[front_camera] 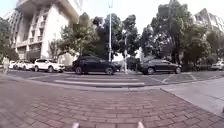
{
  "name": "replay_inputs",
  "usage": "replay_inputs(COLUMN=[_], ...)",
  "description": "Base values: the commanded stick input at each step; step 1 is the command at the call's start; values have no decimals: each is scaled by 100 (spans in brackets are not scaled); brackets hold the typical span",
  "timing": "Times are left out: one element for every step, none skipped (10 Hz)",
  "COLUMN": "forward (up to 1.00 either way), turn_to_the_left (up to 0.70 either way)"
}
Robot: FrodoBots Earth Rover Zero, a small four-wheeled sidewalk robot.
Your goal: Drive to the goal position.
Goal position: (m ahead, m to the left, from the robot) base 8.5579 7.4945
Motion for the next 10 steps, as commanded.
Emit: replay_inputs(forward=[45, 45, 45, 45, 45, 45, 45, 45, 45, 45], turn_to_the_left=[27, 27, 27, 27, 27, 27, 27, 27, 27, 27])
